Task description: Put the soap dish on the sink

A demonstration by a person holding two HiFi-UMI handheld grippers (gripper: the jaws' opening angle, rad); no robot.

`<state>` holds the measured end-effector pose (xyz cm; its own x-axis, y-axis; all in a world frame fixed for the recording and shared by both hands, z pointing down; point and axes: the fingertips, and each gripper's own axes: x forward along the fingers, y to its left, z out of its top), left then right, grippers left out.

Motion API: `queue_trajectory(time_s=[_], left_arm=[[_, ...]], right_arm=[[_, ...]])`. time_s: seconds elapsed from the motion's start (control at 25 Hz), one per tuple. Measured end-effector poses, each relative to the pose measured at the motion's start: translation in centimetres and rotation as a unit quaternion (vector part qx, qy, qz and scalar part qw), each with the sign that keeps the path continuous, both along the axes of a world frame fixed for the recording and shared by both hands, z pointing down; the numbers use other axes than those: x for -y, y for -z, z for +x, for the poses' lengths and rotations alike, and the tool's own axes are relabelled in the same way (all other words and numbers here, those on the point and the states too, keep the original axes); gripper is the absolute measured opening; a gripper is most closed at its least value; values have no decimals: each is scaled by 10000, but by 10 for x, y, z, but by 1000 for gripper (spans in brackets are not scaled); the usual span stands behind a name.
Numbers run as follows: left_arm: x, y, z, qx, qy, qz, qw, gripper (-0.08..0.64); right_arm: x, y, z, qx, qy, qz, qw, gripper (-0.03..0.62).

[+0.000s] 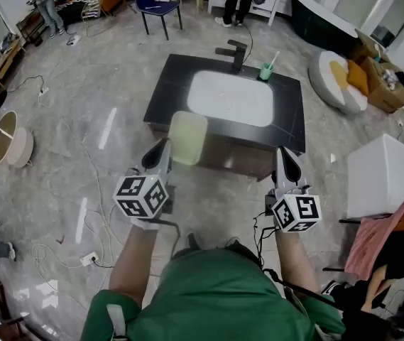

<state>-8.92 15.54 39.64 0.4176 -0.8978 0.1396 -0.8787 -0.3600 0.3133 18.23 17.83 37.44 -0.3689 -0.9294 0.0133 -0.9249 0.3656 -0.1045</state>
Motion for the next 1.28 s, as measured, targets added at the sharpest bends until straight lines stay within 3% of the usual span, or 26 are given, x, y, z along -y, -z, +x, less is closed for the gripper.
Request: queue_trajectory(time_s=[0.32, 0.64, 0.96, 1.28], left_arm=[[10, -4, -58, -103, 83, -59, 9999, 17], [44, -21, -81, -111, 293, -215, 9993, 17], [114, -28, -82, 23, 584, -322, 9978, 17], [192, -43, -54, 128, 770, -544, 9955, 17]], right_arm=[[11, 3, -54, -64, 76, -12, 9999, -3], [61, -9, -86, -69, 452, -105, 9989, -3], [146, -20, -92, 89, 852, -172, 9962, -3], [238, -37, -66, 236, 1049, -370, 9935, -3]])
